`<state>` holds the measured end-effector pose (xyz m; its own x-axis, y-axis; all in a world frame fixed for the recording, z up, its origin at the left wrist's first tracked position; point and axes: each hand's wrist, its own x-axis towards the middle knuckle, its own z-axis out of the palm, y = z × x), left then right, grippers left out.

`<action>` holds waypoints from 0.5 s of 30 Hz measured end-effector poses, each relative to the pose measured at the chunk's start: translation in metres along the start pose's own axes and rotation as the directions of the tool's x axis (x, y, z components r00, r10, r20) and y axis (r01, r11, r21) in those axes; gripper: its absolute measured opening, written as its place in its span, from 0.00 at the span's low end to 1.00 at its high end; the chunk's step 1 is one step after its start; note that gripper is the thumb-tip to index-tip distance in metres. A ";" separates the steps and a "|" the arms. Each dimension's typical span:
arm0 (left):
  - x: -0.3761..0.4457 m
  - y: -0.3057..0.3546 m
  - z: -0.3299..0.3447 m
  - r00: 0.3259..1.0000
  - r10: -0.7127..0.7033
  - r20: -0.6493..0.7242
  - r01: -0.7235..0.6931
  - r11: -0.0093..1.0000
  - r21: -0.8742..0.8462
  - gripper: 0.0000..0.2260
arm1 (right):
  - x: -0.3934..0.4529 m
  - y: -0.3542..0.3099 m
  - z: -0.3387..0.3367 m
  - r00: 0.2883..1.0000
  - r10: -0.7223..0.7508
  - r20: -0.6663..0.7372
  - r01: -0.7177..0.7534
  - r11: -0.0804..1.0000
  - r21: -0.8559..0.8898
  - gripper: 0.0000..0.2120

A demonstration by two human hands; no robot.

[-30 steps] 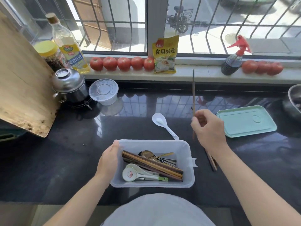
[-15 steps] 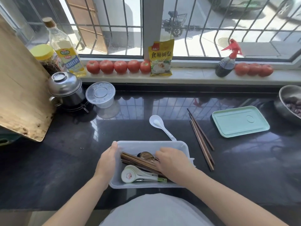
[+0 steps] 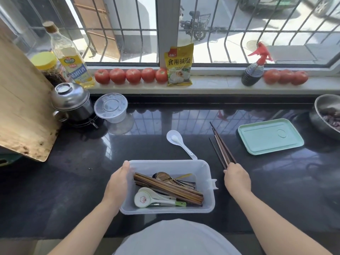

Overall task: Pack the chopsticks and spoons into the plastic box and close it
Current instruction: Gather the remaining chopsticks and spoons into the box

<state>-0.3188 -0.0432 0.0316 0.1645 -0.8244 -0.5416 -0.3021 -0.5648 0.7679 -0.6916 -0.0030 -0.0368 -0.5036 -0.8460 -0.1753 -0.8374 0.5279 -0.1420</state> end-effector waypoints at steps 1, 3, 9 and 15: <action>-0.001 0.001 0.001 1.000 0.003 -0.003 -0.003 1.000 0.001 0.21 | 0.001 -0.004 -0.001 1.000 -0.011 0.023 0.012 0.998 -0.059 0.06; -0.002 0.002 0.001 1.000 0.001 -0.001 -0.001 1.000 0.002 0.21 | 0.002 -0.013 -0.006 0.997 0.023 0.080 -0.015 0.995 -0.100 0.08; 0.001 0.002 0.002 1.000 -0.001 0.000 0.001 1.000 -0.002 0.20 | -0.006 -0.064 -0.088 0.980 0.006 -0.199 0.117 0.793 0.598 0.05; 0.001 0.000 0.000 0.999 -0.045 0.018 0.047 0.996 -0.074 0.22 | -0.079 -0.127 -0.121 0.764 -0.625 -0.159 0.604 0.606 0.518 0.03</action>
<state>-0.3190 -0.0442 0.0311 0.1610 -0.7970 -0.5821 -0.2233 -0.6039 0.7651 -0.5711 -0.0125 0.1133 0.1049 -0.9884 0.1099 -0.7015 -0.1518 -0.6963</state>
